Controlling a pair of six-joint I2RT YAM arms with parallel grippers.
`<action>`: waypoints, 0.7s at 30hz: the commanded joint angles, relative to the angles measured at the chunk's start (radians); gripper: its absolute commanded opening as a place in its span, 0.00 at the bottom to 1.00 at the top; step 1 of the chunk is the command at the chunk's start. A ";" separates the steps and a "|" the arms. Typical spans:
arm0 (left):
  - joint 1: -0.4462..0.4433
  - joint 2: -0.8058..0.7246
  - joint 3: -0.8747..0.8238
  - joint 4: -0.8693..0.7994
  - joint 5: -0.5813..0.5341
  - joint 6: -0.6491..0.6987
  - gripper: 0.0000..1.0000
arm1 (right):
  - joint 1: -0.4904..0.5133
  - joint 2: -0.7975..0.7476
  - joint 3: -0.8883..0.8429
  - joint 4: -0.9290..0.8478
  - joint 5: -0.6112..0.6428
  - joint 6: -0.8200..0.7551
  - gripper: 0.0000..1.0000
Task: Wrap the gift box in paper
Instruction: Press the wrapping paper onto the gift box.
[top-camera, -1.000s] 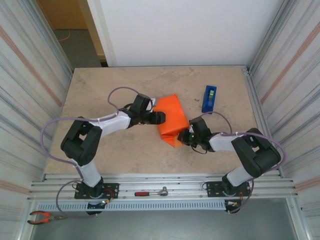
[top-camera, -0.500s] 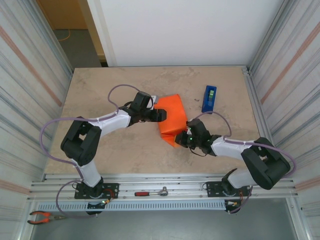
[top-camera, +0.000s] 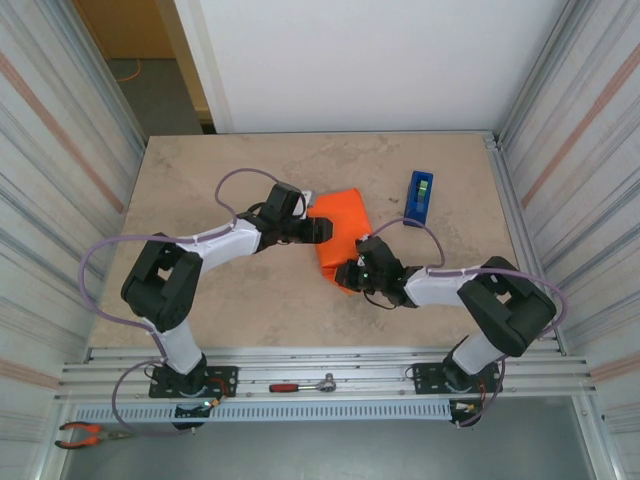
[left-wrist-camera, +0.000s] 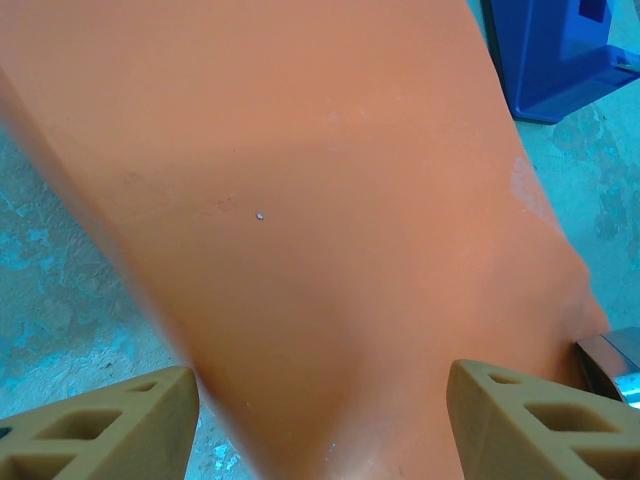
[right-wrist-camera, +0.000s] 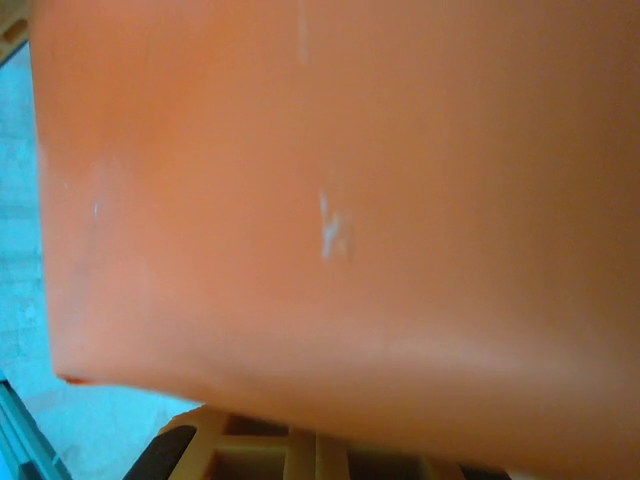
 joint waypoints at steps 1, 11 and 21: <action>0.005 -0.034 0.022 -0.017 0.000 0.024 0.67 | 0.004 0.054 -0.024 -0.019 -0.007 0.018 0.00; 0.006 -0.036 0.034 -0.021 -0.002 0.025 0.67 | 0.002 0.022 -0.072 -0.016 -0.023 0.027 0.00; 0.008 -0.044 0.039 -0.022 -0.001 0.027 0.67 | 0.007 -0.086 -0.064 -0.116 -0.018 -0.007 0.00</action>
